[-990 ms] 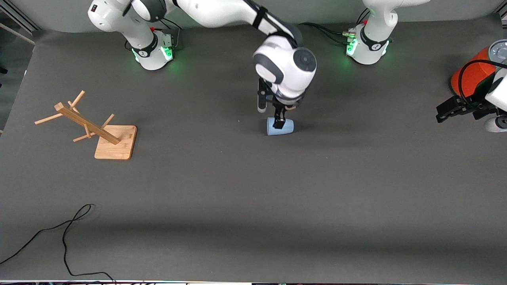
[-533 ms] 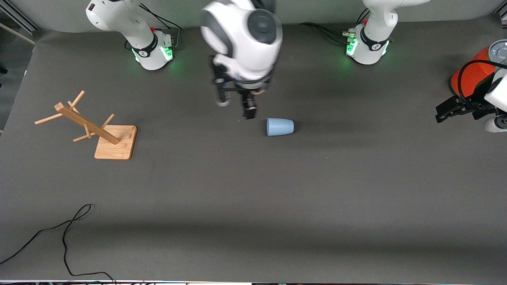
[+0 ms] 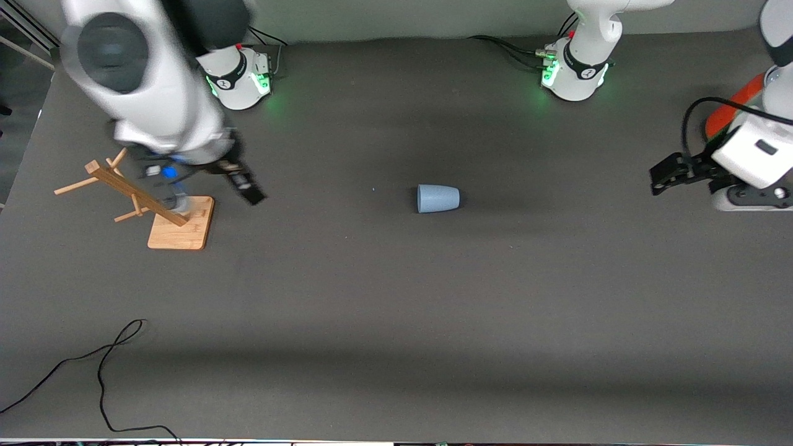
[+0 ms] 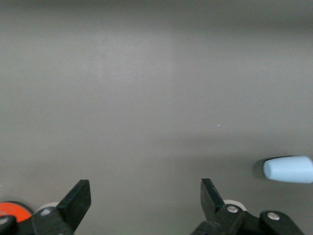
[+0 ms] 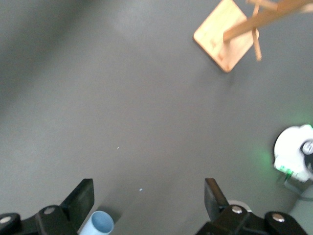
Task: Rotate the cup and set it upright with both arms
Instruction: 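Withdraw the right gripper while the left gripper reaches the cup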
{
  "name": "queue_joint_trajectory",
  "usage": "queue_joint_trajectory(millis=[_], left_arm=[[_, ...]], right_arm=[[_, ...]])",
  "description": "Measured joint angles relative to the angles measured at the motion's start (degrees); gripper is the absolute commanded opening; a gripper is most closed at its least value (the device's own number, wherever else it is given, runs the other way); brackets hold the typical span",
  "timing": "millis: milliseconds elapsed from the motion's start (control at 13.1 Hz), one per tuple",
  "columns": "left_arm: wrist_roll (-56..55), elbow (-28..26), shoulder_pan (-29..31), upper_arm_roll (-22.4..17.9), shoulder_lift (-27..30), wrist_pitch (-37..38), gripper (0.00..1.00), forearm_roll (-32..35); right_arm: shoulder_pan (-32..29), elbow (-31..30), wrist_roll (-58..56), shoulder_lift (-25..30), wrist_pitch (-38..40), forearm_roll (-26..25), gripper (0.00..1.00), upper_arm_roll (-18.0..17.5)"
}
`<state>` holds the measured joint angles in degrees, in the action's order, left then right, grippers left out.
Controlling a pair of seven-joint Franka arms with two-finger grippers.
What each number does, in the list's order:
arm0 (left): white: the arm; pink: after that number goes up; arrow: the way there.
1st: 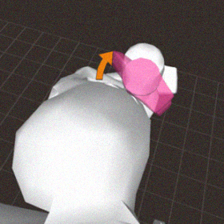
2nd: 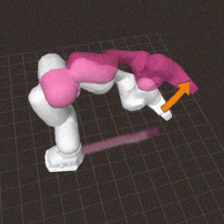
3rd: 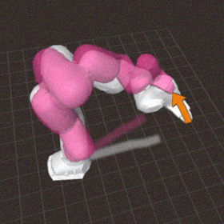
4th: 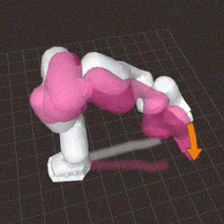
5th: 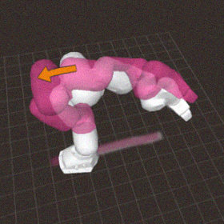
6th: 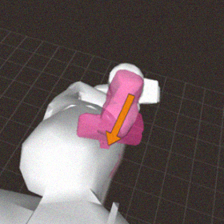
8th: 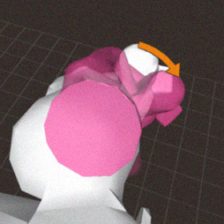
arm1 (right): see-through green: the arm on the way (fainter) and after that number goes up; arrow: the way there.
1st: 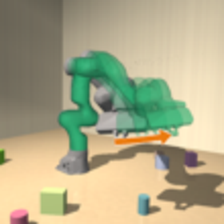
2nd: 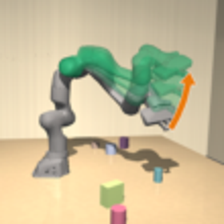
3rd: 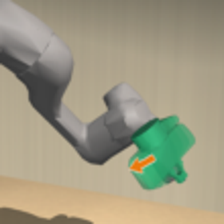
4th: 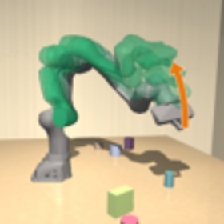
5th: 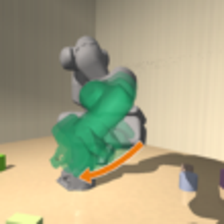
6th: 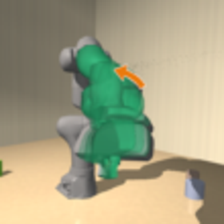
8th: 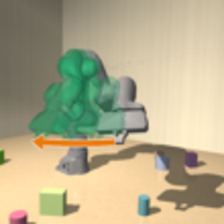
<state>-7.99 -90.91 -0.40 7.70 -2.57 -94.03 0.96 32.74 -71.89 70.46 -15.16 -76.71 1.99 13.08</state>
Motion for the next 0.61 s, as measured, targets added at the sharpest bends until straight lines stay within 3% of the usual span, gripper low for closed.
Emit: queue_joint_trajectory(millis=[381, 610], left_arm=[[-19.22, 7.68, -11.79, 3.53, -9.47, 1.3, 1.0, 3.61], [-28.69, 9.94, -21.3, 3.83, -16.27, 1.2, 1.0, 7.65]], right_arm=[[-15.78, -11.62, -29.23, 10.0, -6.25, 0.05, 1.0, -1.52], [-26.11, -15.07, -42.33, 12.02, -9.24, 0.04, 1.0, -7.92]])
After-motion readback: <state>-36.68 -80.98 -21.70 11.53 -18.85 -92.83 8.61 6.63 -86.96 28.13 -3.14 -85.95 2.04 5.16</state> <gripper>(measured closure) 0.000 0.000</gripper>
